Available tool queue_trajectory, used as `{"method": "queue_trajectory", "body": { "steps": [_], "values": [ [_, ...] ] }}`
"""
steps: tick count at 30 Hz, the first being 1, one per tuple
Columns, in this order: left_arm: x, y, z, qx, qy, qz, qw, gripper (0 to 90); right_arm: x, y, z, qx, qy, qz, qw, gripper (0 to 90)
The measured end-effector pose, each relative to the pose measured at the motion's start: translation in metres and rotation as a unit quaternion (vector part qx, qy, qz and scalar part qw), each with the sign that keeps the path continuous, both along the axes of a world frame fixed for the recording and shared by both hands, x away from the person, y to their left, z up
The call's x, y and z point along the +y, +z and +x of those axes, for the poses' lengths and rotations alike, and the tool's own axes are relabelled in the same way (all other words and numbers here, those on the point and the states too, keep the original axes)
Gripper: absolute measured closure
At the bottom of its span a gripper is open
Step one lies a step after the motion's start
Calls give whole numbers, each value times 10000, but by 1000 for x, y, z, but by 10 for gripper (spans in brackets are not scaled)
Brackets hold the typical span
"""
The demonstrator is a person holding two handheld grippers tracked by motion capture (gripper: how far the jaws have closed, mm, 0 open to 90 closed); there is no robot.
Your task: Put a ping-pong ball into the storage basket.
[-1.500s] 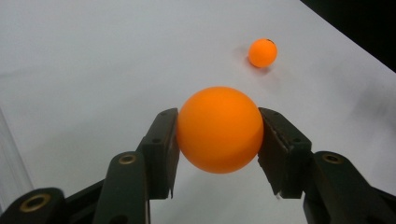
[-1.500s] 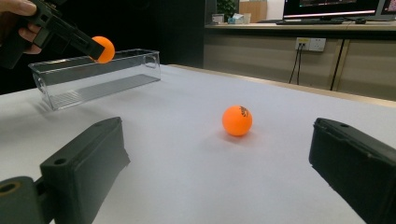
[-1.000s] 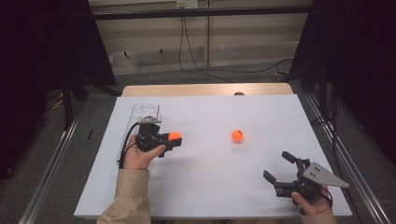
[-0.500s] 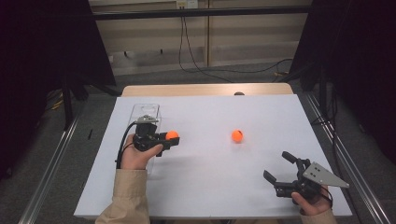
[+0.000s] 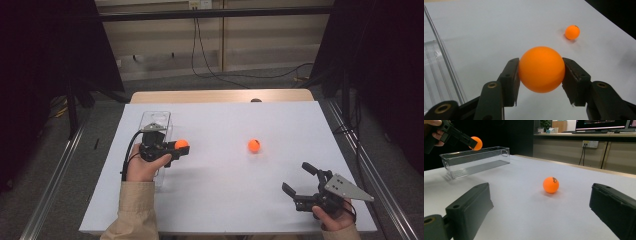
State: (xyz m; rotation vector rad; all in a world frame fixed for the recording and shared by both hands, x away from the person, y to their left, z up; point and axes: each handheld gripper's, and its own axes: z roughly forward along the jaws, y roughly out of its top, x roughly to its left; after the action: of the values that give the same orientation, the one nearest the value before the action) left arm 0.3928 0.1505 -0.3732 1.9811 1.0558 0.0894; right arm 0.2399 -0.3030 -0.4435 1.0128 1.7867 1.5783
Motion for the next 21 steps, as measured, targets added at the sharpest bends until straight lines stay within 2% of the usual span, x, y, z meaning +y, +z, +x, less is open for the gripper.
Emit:
{"method": "queue_trajectory", "body": {
  "steps": [21],
  "values": [
    [5,0,1,-17,66,40,10000,508,0,0,0,-4,3,-1,10000,35]
  ]
}}
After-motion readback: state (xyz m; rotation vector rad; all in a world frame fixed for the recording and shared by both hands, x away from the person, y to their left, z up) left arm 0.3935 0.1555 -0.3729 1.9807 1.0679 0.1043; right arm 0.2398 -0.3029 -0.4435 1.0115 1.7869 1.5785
